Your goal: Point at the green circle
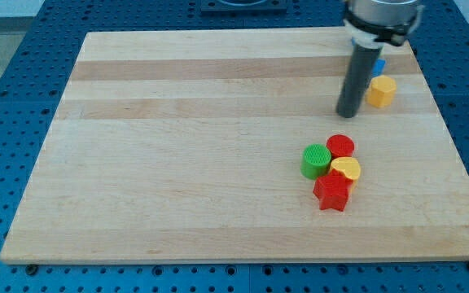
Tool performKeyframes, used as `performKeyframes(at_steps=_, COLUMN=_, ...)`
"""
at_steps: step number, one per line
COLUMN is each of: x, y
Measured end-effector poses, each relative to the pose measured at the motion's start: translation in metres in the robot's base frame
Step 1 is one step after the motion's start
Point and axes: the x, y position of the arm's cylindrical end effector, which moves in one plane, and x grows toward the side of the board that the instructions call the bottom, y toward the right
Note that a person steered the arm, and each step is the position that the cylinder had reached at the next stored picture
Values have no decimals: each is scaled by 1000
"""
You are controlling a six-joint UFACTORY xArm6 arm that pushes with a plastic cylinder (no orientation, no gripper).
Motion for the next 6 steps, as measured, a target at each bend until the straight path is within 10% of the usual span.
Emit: performKeyframes(at_steps=6, x=123, y=-97)
